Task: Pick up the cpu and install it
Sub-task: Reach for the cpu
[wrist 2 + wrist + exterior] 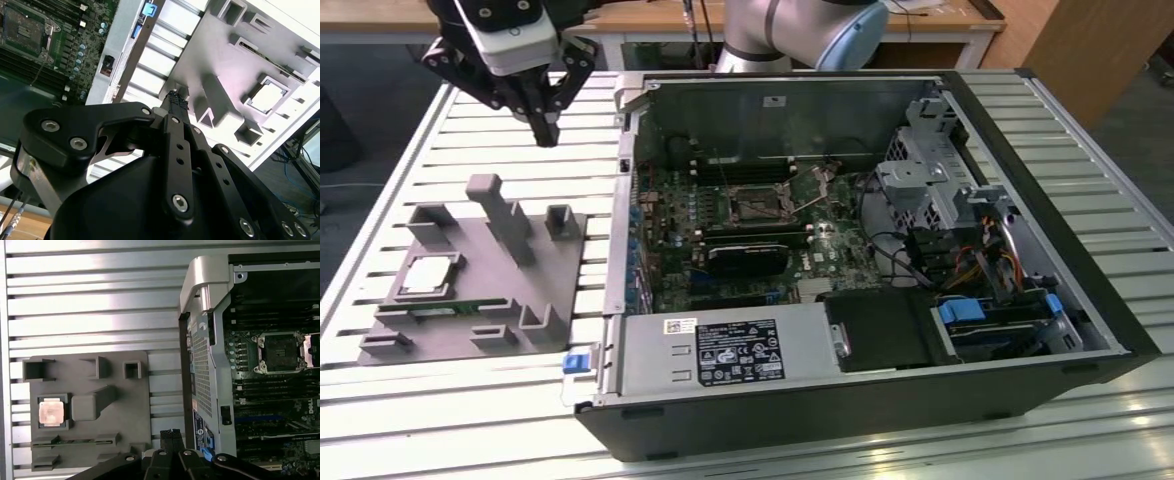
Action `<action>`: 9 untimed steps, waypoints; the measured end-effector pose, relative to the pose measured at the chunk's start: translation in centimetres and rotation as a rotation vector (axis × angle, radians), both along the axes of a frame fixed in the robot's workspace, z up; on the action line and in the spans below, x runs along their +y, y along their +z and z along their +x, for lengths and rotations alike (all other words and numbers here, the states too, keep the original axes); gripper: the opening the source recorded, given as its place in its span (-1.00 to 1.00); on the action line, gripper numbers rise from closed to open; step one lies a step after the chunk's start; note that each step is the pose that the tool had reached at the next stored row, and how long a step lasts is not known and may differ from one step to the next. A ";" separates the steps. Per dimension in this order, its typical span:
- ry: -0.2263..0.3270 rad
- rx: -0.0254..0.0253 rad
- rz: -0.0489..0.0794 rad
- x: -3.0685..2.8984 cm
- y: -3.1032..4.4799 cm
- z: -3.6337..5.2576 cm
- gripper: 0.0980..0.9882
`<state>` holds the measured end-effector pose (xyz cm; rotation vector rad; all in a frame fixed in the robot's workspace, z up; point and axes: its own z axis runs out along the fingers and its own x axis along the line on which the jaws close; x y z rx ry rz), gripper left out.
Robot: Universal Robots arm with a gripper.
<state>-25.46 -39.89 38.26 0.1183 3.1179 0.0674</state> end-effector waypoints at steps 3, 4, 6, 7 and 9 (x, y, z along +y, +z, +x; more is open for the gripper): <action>0.000 0.0001 0.000 0.00 -0.02 -0.20 -0.98; 0.000 0.0001 0.000 0.00 -0.03 -0.27 -0.98; 0.000 0.0001 0.000 0.00 -0.04 -0.40 -0.98; 0.000 0.0002 0.000 0.00 -0.05 -0.47 -0.98; 0.000 0.0002 0.000 0.00 -0.07 -0.59 -0.98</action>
